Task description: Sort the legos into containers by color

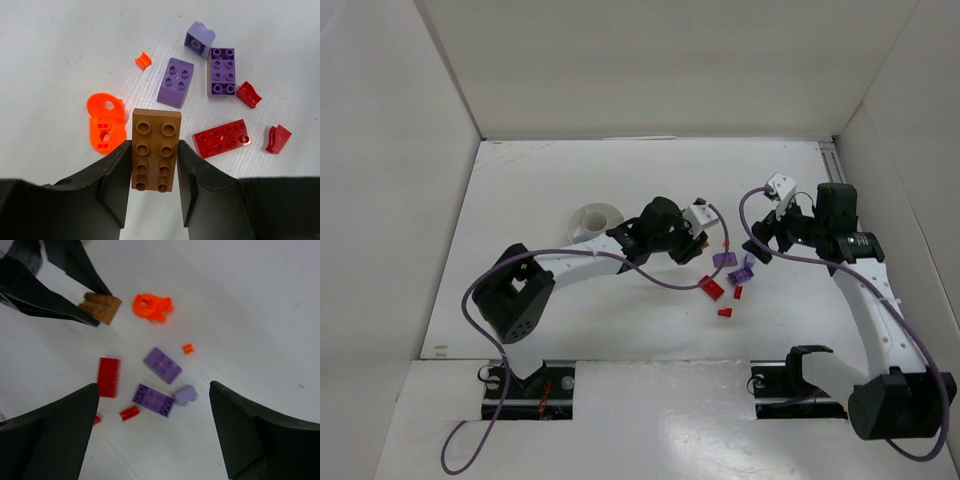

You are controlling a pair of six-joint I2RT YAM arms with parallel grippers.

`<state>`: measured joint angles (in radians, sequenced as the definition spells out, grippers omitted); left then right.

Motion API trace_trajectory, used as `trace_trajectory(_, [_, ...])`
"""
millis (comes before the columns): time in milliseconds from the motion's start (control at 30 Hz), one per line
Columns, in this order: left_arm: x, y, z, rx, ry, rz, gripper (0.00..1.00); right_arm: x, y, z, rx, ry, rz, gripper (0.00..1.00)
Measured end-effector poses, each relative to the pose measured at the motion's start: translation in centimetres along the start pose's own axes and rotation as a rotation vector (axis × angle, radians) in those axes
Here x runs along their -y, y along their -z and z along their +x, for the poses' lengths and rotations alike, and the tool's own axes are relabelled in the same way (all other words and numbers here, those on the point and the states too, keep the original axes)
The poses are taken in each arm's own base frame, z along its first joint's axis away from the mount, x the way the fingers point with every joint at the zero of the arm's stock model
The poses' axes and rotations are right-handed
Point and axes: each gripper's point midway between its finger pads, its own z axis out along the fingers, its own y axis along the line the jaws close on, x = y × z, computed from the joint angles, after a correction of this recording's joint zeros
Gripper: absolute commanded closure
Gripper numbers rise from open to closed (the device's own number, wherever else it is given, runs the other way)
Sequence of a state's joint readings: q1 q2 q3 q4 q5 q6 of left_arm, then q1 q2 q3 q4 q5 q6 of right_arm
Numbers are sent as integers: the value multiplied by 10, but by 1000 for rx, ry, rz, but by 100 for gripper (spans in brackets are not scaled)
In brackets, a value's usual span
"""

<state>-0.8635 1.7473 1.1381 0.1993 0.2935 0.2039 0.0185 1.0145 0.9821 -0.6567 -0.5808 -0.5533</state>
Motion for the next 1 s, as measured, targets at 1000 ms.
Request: trace_trajectory(1000, [-2, 26, -50, 178, -46, -109, 72, -43, -73, -41, 156, -327, -284, 40])
